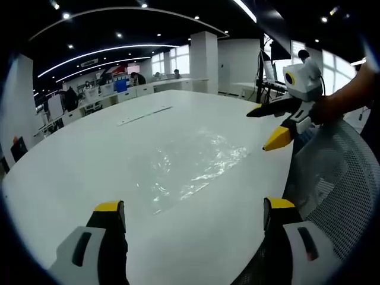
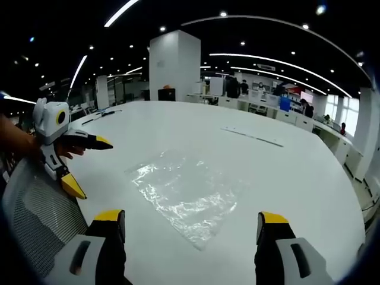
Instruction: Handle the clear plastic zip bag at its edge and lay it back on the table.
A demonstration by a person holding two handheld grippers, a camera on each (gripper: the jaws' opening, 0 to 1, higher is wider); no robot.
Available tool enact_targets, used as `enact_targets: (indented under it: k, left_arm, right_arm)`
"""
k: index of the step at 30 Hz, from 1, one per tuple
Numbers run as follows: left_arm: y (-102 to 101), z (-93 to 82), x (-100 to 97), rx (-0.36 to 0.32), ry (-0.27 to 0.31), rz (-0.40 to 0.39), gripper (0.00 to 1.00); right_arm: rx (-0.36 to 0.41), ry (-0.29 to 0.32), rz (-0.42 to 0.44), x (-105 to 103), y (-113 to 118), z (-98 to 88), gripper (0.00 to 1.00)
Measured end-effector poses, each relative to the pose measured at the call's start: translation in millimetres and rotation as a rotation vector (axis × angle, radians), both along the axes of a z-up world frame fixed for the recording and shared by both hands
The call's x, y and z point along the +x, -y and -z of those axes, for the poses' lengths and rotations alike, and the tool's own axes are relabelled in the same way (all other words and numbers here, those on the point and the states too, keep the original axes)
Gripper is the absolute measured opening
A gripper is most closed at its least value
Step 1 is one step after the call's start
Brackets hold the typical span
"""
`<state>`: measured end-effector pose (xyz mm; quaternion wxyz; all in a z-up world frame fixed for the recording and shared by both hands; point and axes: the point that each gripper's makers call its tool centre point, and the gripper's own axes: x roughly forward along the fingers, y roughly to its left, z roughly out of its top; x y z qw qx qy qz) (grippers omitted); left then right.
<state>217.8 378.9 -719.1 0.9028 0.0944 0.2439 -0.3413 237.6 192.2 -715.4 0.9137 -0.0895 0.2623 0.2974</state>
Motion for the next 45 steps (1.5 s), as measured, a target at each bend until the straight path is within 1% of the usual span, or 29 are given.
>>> enact_targets:
  k: [7,10,16,20,25,33,41,45]
  left_arm:
    - [-3,-1.5,4.8,-0.002,0.011,-0.011,0.96]
    - [-1,-4.4,4.1,-0.002,0.014,-0.012,0.96]
    - [-1,-0.8,3.6,0.002,0.007,-0.001,0.96]
    - [5,-4.8,-0.4,0.003,0.006,0.004,0.96]
    - [7,-5.7,-1.1,0.002,0.007,0.008,0.96]
    - [10,-8.4,-2.5,-0.006,0.006,0.009,0.96]
    - [8,-8.5,-1.2,-0.017,0.003,0.003,0.96]
    - [7,-10.4,-0.1,-0.034,0.002,-0.005,0.96]
  right_arm:
    - [0.000,-0.004,0.005,2,0,-0.1,0.92]
    - [0.006,-0.004,0.009,4,1,-0.3,0.92]
    - [0.004,-0.013,0.016,3,2,1.5,0.91]
    - [0.003,-0.017,0.016,2,2,2.7,0.91]
    - [0.001,-0.018,0.016,2,2,3.2,0.91]
    - [0.001,-0.020,0.021,2,4,4.0,0.91]
    - [-0.003,-0.023,0.021,1,4,4.6,0.91]
    - [-0.005,-0.024,0.019,1,3,4.9,0.92]
